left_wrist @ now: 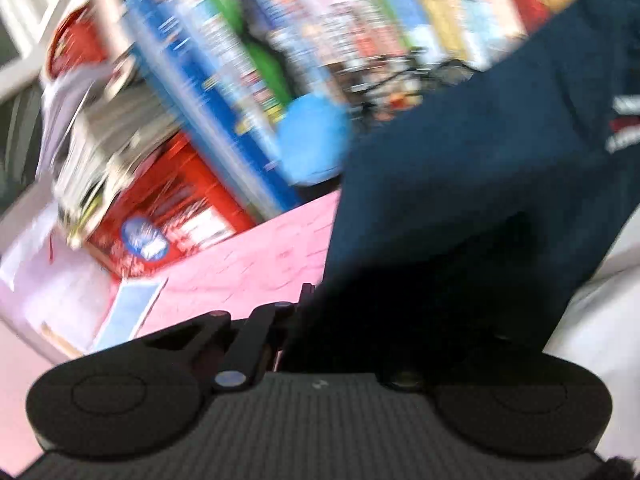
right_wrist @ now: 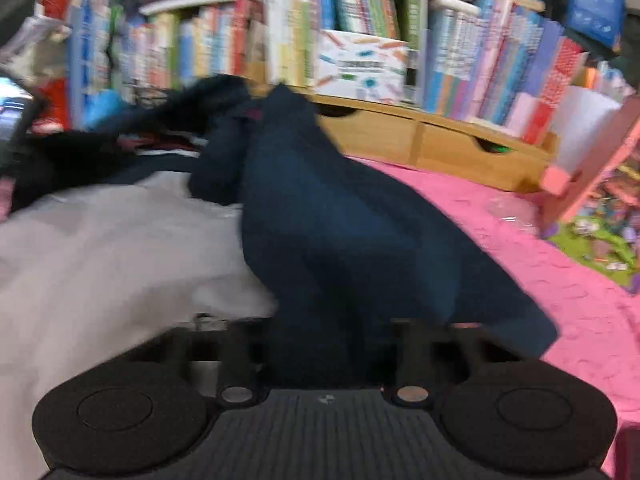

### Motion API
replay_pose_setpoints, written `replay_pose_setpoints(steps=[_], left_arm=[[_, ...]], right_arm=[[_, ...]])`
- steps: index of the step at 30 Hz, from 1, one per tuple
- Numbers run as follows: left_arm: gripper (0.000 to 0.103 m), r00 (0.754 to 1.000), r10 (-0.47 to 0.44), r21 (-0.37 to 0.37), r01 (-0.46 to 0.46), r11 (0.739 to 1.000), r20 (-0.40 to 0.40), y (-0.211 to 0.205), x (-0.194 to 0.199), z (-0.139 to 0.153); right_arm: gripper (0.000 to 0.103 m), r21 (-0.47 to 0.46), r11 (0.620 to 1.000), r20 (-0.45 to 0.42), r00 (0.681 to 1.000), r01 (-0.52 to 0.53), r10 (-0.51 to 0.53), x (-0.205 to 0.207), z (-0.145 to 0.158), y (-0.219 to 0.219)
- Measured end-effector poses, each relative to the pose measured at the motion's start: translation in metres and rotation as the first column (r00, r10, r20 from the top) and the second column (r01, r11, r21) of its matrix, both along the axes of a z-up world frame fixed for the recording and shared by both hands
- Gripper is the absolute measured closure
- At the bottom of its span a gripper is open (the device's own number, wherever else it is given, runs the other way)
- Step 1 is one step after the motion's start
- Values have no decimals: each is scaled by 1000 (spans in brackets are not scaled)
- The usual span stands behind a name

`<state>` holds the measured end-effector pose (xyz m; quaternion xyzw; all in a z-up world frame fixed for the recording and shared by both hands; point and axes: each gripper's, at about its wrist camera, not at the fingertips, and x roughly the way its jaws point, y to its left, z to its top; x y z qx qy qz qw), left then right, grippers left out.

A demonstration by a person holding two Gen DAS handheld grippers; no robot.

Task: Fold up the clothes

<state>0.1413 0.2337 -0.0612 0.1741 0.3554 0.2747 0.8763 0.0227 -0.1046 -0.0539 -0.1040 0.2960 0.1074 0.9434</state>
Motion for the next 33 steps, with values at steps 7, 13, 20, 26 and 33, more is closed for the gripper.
replay_pose_setpoints(steps=[7,13,20,26,33], left_arm=[[100,979,133,-43,-127,991,157,58,-55,37],[96,954,250,-68,-242,968,163,120,-107,50],[93,979,203,-116,-199,973,24,130,-131,15],[81,991,131,-247,-117,962,41,139,-154,19],[50,996,4,-397,32,917,91,129,-201,43]], right_arm=[[86,-203,972,148,985,117,-88,15,11,-3],[85,-161,975,141,982,151,-129,54,29,-22],[84,-155,965,33,978,210,-207,80,9,-29],[60,-287,927,45,970,240,-237,78,-11,-29],[30,-321,942,119,991,94,-58,16,17,4]])
